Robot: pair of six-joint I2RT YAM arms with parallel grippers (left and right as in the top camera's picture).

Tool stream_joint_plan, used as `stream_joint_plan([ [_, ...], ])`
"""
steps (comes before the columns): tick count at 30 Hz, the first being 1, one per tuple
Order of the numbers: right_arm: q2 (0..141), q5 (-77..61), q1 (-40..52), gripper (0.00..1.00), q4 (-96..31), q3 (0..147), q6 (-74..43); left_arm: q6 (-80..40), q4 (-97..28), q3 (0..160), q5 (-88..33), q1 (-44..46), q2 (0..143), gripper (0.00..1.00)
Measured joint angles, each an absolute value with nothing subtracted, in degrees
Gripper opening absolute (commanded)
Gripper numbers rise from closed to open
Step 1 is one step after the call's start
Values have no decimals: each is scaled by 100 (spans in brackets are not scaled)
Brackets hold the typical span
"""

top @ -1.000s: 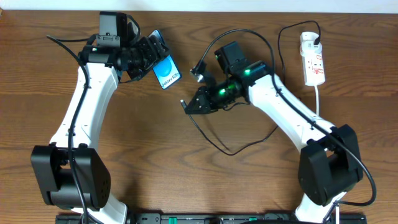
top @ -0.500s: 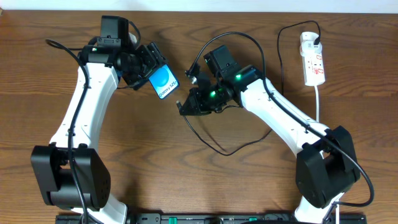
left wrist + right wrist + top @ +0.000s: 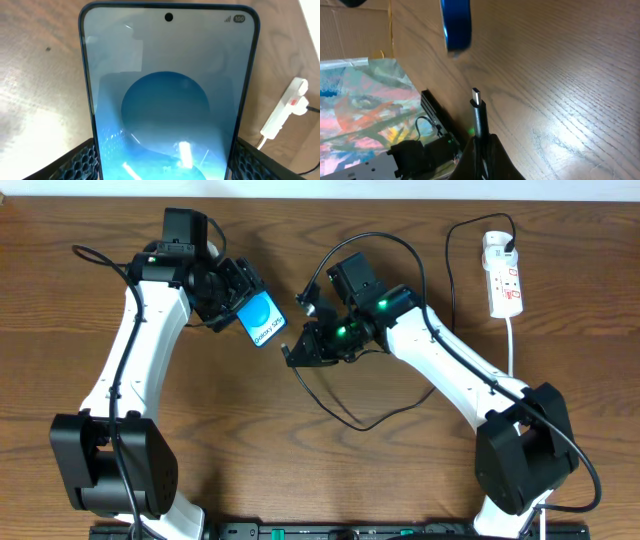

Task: Plug charger to phone and switch on socket

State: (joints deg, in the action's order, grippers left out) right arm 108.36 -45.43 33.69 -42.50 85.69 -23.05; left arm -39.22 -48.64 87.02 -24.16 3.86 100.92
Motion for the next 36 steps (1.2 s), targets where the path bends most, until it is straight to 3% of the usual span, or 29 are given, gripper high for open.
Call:
stream_joint_plan([
  [36, 10836, -4591, 3527, 1, -4278, 8569, -2300, -3747, -5245, 8702, -2316, 386, 10092, 7],
])
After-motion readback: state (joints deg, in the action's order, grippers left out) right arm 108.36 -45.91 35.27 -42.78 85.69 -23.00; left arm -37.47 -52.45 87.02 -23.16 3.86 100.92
